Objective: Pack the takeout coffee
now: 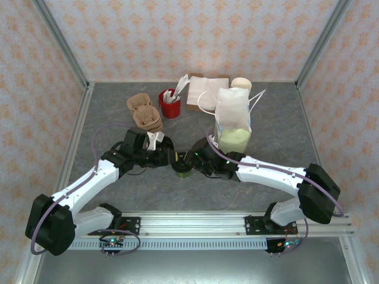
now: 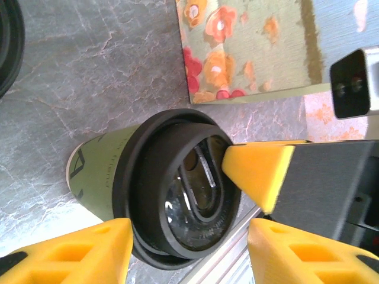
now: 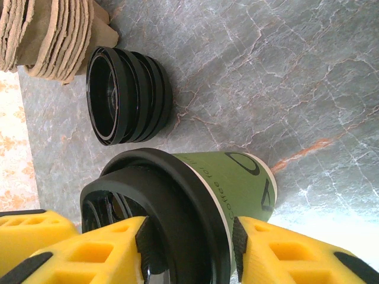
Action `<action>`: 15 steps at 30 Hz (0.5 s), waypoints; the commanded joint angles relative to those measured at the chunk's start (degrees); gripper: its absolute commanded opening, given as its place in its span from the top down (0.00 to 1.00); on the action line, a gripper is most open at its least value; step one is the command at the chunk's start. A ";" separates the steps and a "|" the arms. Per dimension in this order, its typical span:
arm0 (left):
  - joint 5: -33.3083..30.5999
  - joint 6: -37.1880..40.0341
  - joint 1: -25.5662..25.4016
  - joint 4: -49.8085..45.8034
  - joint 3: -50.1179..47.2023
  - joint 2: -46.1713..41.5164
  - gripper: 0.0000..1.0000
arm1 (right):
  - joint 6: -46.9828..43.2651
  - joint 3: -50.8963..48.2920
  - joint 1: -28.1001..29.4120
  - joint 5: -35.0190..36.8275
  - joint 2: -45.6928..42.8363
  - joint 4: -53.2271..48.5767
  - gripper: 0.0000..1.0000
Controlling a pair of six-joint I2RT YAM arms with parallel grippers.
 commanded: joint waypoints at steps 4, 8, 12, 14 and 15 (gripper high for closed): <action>-4.44 3.89 0.31 -8.26 5.83 -2.81 0.46 | -0.04 0.13 0.83 -1.90 2.94 -2.37 0.58; -5.13 5.38 1.44 -11.12 8.51 -3.01 0.46 | 0.18 0.83 1.20 -2.28 3.92 -1.70 0.59; -7.31 6.38 2.47 -13.48 10.64 -2.96 0.46 | 0.09 1.62 1.38 -2.29 4.47 -1.64 0.59; -8.74 6.37 2.98 -14.15 11.58 -2.86 0.46 | -0.12 1.96 1.34 -1.86 4.21 -2.31 0.58; -9.87 6.39 3.39 -14.54 12.10 -2.86 0.46 | -0.29 2.19 1.38 -1.67 4.02 -2.69 0.58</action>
